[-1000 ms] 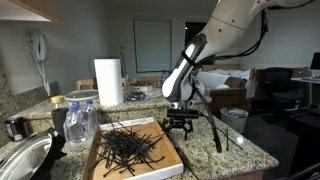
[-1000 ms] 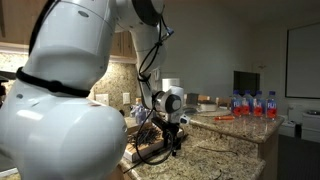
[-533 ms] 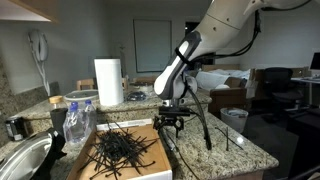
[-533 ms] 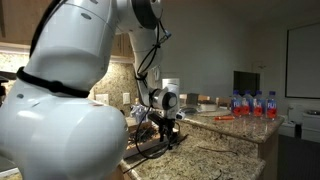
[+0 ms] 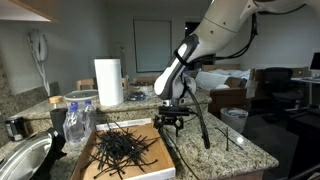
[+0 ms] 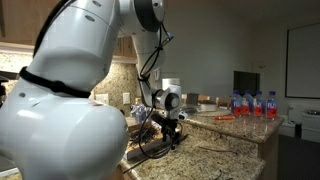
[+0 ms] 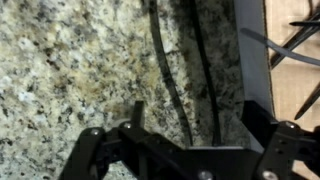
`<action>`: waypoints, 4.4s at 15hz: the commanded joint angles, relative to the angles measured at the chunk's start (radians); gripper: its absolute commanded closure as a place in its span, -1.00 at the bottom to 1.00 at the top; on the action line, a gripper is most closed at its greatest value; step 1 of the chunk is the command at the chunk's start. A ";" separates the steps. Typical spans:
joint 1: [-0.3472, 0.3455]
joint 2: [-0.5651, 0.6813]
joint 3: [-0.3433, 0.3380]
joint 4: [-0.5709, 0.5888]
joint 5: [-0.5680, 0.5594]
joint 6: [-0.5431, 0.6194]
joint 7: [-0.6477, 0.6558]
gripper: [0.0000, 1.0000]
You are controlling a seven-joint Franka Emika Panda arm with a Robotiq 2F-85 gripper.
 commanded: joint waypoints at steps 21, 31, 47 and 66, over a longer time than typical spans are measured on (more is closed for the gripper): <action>-0.016 0.015 -0.009 -0.004 0.004 0.016 -0.007 -1.00; 0.013 0.026 -0.027 0.012 -0.075 -0.001 0.018 -0.50; 0.069 0.003 -0.059 0.017 -0.234 -0.009 0.074 0.90; 0.050 -0.332 0.108 -0.016 -0.116 -0.039 -0.107 0.10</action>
